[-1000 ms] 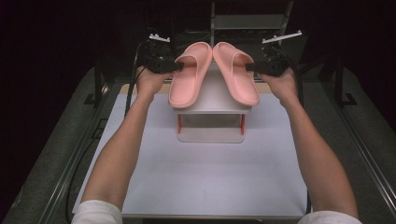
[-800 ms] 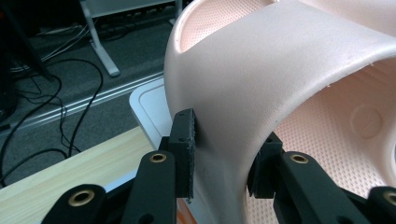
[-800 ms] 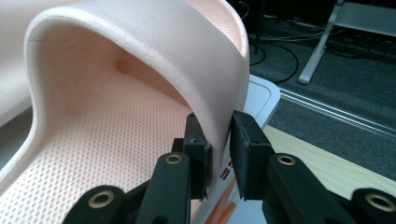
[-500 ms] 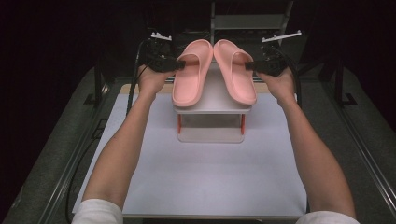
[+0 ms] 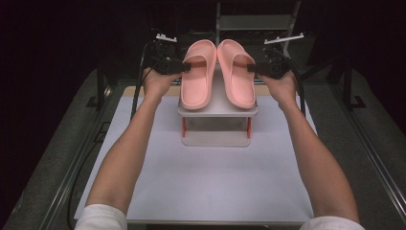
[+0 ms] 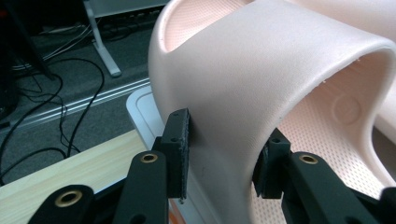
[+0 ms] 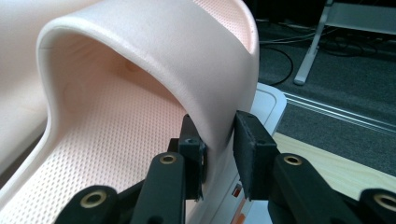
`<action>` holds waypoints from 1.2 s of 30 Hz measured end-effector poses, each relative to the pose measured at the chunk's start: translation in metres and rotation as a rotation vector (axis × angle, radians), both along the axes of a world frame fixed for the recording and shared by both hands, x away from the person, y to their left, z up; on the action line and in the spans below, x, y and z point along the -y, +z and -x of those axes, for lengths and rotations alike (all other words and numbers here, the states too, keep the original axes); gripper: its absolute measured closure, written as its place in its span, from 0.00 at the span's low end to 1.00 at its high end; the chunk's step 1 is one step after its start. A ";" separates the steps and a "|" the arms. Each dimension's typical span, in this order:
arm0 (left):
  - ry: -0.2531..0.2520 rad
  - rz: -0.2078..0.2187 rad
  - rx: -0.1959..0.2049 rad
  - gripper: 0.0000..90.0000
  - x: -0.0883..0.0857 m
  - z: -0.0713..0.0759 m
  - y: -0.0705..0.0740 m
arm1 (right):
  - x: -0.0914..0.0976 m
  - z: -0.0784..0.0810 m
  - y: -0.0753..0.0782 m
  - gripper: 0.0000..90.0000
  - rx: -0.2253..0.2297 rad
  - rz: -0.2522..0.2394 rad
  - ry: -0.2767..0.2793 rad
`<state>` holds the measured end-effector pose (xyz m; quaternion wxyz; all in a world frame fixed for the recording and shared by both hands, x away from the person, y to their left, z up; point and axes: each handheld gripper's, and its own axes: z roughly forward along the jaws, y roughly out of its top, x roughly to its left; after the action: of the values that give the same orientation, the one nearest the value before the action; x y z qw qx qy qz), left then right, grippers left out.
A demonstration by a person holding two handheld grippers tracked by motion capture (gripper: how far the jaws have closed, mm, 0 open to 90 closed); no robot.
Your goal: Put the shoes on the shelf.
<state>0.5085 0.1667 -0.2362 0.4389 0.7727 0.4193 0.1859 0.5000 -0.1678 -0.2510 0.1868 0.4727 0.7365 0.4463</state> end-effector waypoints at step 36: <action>-0.020 -0.055 -0.012 0.65 0.018 -0.006 -0.016 | -0.015 -0.002 -0.014 0.72 -0.040 0.022 -0.004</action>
<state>0.5143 0.1490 -0.2523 0.4168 0.7898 0.4088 0.1882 0.5020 -0.1527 -0.2649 0.1780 0.4809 0.7442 0.4281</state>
